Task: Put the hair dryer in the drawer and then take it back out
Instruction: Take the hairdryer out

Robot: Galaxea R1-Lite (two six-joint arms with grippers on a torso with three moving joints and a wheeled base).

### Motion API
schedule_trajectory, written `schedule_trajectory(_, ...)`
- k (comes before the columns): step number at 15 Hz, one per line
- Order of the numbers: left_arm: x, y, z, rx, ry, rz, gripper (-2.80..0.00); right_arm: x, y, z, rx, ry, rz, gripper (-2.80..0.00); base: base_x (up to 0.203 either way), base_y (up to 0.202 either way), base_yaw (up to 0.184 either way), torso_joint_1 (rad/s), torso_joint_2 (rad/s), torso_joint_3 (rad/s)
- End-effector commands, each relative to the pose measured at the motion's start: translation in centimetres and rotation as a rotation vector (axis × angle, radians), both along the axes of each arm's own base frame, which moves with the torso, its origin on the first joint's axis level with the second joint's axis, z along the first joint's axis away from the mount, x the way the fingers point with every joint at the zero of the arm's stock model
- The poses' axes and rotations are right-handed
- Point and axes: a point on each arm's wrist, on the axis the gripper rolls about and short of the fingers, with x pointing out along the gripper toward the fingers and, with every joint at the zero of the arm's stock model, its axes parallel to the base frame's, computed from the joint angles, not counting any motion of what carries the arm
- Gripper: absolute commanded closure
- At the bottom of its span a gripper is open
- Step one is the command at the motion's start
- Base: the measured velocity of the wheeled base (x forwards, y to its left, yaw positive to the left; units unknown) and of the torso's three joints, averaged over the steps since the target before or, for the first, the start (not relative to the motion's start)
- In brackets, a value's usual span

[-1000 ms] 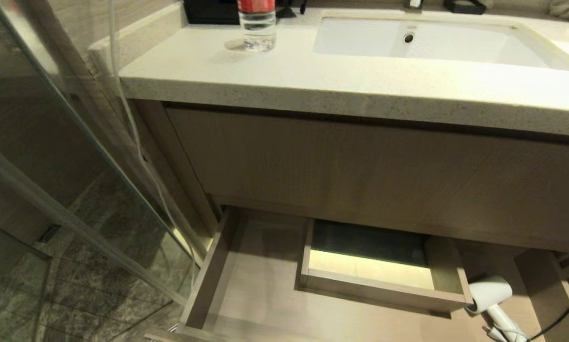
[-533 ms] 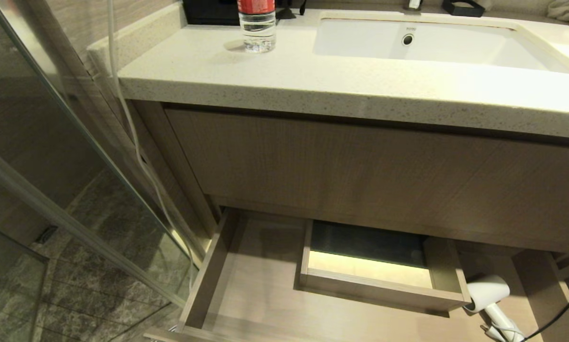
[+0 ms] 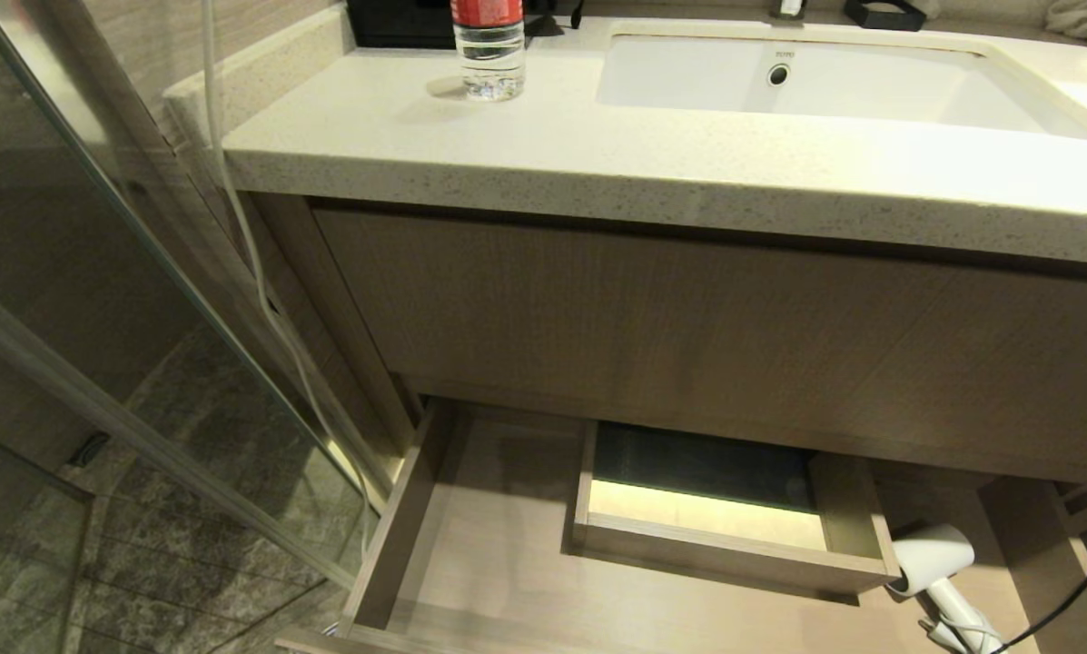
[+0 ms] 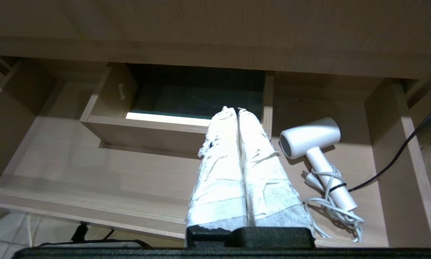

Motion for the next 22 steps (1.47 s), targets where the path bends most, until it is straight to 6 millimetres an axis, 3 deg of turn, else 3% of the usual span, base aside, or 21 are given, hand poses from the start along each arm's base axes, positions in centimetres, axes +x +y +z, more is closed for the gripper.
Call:
schedule_trajectory(1, 0.00, 0.00, 0.01, -0.001, -0.001, 0.000, 0.00, 0.01, 0.00, 0.01, 0.000, 0.001, 0.000, 0.00, 0.000, 0.000, 0.000, 0.000, 0.00, 0.000)
schedule_trajectory(22, 0.00, 0.00, 0.01, -0.004, -0.001, 0.000, 0.00, -0.09, 0.04, 0.05, -0.081, 0.019, 0.018, 0.00, 0.000, 0.000, 0.000, 0.000, 0.00, 0.000)
